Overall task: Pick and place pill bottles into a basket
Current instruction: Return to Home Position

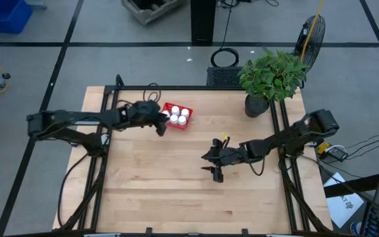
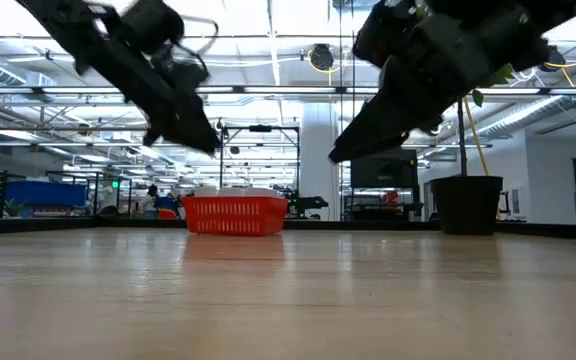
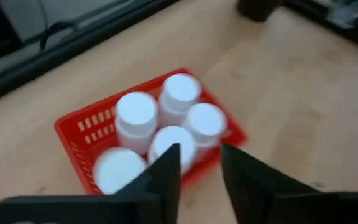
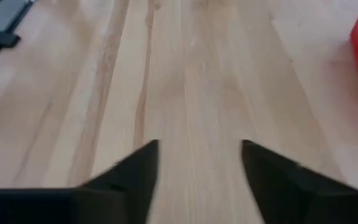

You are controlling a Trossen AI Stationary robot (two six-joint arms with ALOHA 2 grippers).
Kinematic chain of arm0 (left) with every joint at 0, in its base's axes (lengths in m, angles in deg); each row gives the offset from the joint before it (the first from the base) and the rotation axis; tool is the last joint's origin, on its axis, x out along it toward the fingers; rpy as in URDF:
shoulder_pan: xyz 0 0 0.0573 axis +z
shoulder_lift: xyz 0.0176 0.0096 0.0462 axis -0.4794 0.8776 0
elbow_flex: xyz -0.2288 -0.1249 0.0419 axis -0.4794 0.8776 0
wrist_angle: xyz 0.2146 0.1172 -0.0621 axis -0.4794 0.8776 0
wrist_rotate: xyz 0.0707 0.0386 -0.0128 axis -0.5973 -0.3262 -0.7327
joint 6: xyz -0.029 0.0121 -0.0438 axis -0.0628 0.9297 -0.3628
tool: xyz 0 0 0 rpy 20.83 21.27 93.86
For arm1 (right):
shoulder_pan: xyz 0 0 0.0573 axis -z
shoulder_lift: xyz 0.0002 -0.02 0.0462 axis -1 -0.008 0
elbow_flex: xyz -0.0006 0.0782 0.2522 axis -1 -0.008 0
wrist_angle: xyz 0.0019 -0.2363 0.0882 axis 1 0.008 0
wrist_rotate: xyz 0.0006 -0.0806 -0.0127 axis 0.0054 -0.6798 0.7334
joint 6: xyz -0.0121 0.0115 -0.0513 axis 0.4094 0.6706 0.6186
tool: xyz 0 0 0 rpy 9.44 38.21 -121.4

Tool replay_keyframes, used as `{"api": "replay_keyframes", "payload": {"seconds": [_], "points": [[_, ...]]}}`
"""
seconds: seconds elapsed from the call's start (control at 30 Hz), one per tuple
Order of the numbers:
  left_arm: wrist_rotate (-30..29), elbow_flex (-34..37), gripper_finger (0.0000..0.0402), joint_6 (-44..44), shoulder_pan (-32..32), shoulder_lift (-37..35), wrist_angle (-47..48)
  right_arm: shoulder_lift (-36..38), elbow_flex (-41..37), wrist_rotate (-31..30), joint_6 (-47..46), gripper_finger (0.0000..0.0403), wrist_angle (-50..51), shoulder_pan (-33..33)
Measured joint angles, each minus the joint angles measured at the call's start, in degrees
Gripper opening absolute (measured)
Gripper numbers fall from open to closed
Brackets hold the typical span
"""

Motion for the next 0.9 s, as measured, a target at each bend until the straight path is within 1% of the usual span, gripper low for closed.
{"api": "replay_keyframes", "payload": {"seconds": [0.1, 0.2, 0.23, 0.3, 0.4, 0.47, 0.57, 0.63, 0.77, 0.9], "points": [[-1.71, -0.02, 0.0069, 0.66, -3.12, -5.76, 3.06, 3.79, -0.01, 0.0, 0.05, 0.0152, 3.52, -0.04], [-3.22, -0.02, 0.0018, 0.83, -6.25, -11.02, 6.34, 7.57, -0.01, -0.56, 1.94, 0.004, 7.45, -0.35], [-3.39, -0.04, 0.001, 1.15, -7.3, -12.55, 7.56, 8.59, -0.01, -1.61, 2.39, 0.002, 8.13, -0.41], [-3.38, -0.04, 0.0009, 2.3, -10.04, -15.27, 10.18, 11.24, -0.16, -4.33, 2.9, 0.0016, 11.08, -0.91], [-3.68, 0.03, 0.0013, 4.8, -15.78, -18.51, 12.61, 16.02, -2.18, -7.88, 4.11, 0.0006, 11.12, -2.07], [-5.27, 1.11, 0.001, 5.91, -20.21, -20.62, 10.72, 20.09, -4.72, -9.09, 4.36, 0.0003, 10.92, -3.0], [-7.27, 4.02, 0.0004, 8.51, -26.24, -24.17, 5.55, 27.11, -8.82, -9.15, 4.67, 0.0001, 9.84, -4.14], [-8.62, 6.0, 0.0007, 9.16, -29.38, -26.85, 3.66, 31.98, -11.1, -9.21, 4.58, 0.0001, 9.68, -4.58], [-12.42, 10.64, 0.0012, 9.1, -33.75, -32.16, 3.01, 42.13, -15.49, -9.21, 5.3, 0.0001, 9.68, -4.94], [-11.28, 15.53, 0.0004, 9.33, -35.38, -38.01, 1.45, 52.92, -20.68, -9.13, 7.39, 0.0, 10.12, -4.78]]}}
